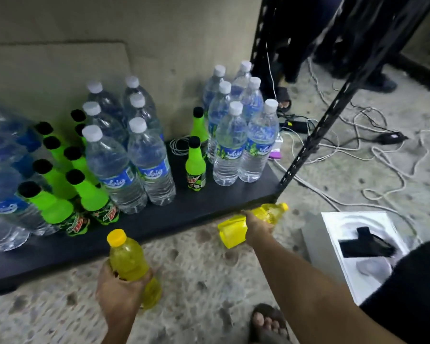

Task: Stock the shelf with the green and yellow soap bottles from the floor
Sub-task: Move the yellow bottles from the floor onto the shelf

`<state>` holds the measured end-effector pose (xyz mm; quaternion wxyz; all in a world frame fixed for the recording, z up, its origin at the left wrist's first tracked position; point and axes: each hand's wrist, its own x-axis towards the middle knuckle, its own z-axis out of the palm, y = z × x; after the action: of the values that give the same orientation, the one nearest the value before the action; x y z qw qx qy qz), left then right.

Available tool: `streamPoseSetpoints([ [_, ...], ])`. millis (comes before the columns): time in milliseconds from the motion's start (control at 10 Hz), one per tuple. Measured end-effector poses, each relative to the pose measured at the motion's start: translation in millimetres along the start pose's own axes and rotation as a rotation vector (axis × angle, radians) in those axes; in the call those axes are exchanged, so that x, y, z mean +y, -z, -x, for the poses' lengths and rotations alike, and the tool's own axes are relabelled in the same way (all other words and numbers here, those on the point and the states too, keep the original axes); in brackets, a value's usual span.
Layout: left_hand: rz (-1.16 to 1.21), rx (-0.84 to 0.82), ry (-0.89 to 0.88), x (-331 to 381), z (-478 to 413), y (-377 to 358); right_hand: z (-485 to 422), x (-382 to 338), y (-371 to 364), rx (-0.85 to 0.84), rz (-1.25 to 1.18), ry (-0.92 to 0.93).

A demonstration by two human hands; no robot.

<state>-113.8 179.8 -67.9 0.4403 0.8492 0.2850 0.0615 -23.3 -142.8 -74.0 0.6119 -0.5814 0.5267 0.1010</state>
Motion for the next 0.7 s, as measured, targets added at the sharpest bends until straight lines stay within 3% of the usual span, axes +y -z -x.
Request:
streamPoseSetpoints([
  [200,-0.12,-0.065,-0.068,-4.4,-7.1,-0.5,-12.5,9.2,-0.1,-0.178,-0.094,-0.079],
  [300,-0.176,-0.062,-0.094,-6.0,-9.6,-0.4,-22.2,6.6,-0.1,-0.168,-0.123,-0.154],
  [500,-0.172,-0.083,-0.081,-5.8,-7.3,2.8,-11.5,8.8,8.1,-0.115,0.073,-0.247],
  [700,-0.176,-0.155,0.004,9.2,-3.8,5.1,22.2,53.4,15.8,-0.221,-0.061,-0.211],
])
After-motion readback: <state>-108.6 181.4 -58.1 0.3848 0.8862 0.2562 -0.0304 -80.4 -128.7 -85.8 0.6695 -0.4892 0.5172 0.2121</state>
